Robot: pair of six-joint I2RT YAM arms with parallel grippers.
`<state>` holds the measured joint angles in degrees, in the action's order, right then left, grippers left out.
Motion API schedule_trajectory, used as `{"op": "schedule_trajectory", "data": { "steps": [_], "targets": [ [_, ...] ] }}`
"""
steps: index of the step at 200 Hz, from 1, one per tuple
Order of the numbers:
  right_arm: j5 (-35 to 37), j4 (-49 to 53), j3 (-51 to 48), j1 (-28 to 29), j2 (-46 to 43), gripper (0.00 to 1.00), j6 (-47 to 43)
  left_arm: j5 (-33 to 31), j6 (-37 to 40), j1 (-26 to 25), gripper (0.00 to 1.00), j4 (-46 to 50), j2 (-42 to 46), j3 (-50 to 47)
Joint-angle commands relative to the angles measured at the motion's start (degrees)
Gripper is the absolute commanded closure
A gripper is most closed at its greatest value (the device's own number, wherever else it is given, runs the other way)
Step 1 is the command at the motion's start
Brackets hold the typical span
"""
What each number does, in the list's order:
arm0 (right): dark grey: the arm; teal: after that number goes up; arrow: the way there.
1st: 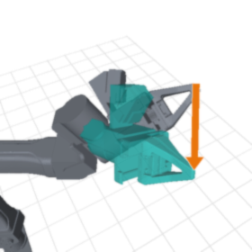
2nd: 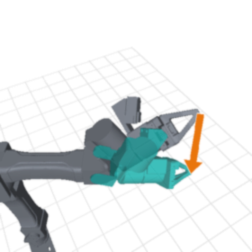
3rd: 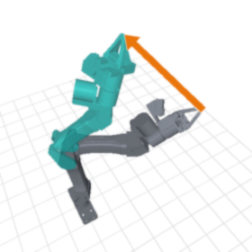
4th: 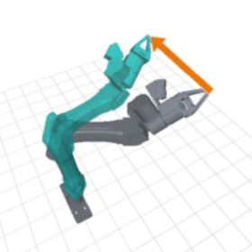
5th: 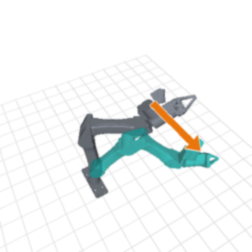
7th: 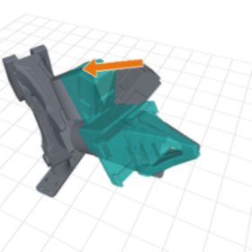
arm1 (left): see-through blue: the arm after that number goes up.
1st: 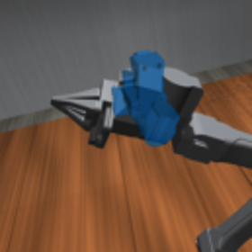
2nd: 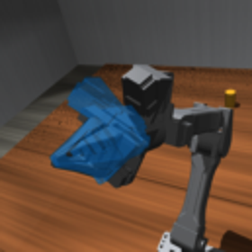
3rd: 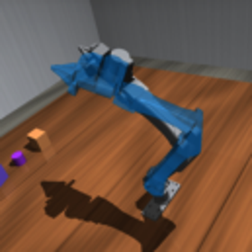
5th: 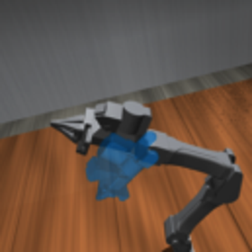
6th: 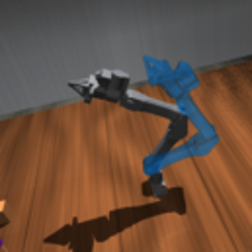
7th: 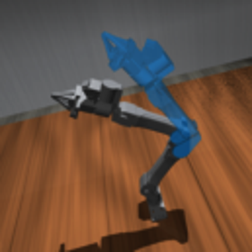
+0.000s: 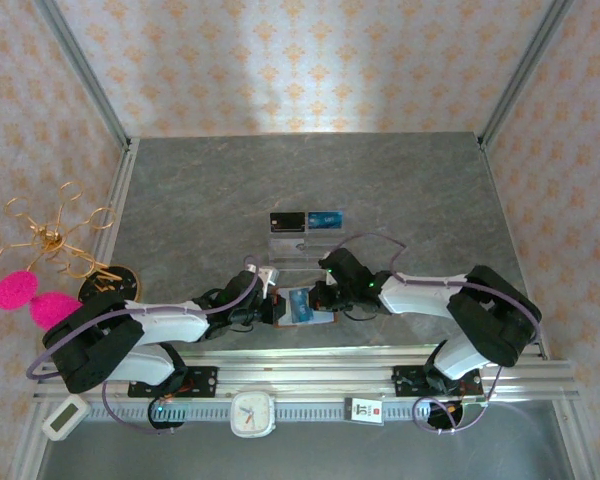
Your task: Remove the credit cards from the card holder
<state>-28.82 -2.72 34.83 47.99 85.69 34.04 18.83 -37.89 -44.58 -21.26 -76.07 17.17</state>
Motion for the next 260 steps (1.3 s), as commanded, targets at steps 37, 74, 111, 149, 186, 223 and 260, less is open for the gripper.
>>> {"op": "schedule_trajectory", "data": {
  "steps": [37,74,111,149,186,223,260],
  "targets": [
    [-10.7,9.7,2.5,-3.5,-1.4,1.00,-11.6,-0.6,1.0,1.0,1.00,3.3,0.5,-0.2],
    [-13.0,13.8,4.4,-4.3,-3.8,1.00,-15.7,-1.1,1.6,1.1,1.00,3.5,0.2,0.1],
    [-9.8,15.6,3.0,-6.0,-5.0,1.00,-15.4,-0.8,1.5,1.3,1.00,2.7,-0.5,-0.2],
    [-12.3,9.0,0.5,-6.0,-3.9,1.00,-11.7,1.1,1.3,1.2,1.00,2.1,1.0,1.1],
    [-12.6,10.2,1.5,-5.9,-1.7,1.00,-14.8,0.7,2.0,1.2,1.00,3.2,1.1,2.6],
    [-13.5,7.7,1.4,-5.7,0.3,1.00,-13.8,1.7,1.7,-0.9,1.00,1.8,0.0,4.8],
    [-12.9,6.9,1.5,-5.6,1.0,1.00,-13.9,2.0,1.9,-2.4,1.00,1.0,-3.8,6.8]
  ]
}}
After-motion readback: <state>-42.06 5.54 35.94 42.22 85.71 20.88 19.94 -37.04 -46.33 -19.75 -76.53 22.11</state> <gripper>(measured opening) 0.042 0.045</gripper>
